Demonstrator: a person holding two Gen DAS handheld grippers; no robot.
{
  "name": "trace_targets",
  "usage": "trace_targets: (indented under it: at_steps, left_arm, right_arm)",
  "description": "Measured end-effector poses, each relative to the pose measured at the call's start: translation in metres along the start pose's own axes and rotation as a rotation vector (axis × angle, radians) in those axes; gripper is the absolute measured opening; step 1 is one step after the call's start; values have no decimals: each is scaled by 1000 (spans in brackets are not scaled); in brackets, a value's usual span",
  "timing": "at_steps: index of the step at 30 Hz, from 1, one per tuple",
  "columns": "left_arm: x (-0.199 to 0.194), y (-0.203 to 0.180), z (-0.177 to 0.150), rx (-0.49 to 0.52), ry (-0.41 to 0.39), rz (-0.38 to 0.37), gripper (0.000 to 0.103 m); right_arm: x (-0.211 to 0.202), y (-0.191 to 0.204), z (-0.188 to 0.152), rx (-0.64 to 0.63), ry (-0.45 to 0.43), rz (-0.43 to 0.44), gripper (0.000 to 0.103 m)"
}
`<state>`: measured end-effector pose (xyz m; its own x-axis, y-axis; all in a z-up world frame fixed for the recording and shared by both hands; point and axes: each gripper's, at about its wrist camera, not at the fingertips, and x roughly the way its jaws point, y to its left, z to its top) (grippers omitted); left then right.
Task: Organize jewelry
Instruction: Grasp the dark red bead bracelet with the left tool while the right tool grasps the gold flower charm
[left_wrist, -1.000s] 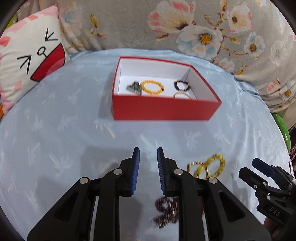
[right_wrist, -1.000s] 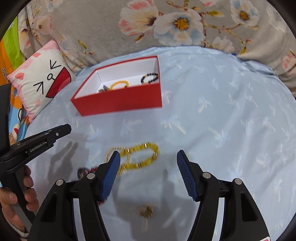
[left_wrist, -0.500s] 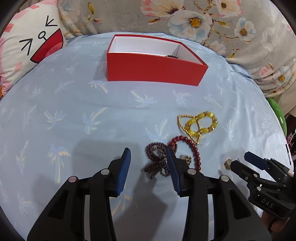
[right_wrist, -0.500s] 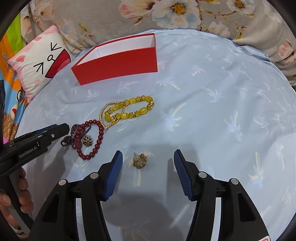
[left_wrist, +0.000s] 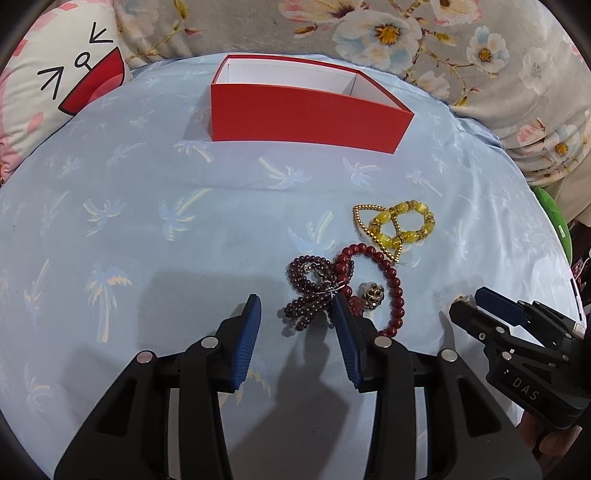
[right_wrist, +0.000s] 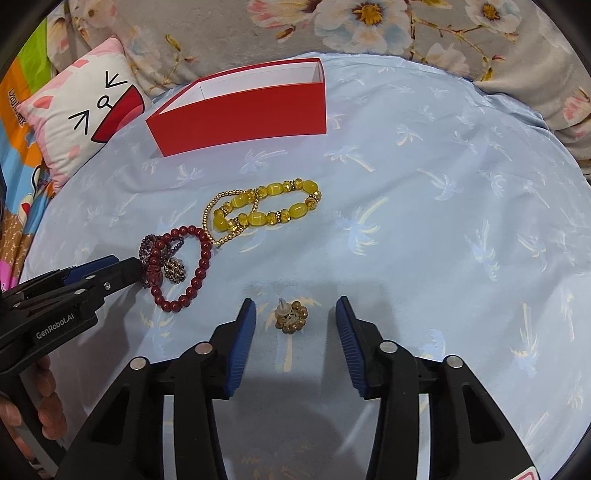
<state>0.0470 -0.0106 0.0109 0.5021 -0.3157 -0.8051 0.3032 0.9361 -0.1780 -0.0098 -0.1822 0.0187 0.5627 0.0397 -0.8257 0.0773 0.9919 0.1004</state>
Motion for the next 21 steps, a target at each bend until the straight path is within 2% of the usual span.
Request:
trace_targets:
  at_steps: [6, 11, 21]
  left_arm:
    - [2, -4, 0, 17, -9, 6, 38]
    - [5, -8, 0, 45, -27, 21, 38]
    - [10, -17, -1, 107, -86, 45, 35]
  right_arm:
    - [3, -1, 0, 9, 6, 4, 22]
    - [4, -5, 1, 20, 5, 7, 16]
    - [5, -4, 1, 10, -5, 2, 16]
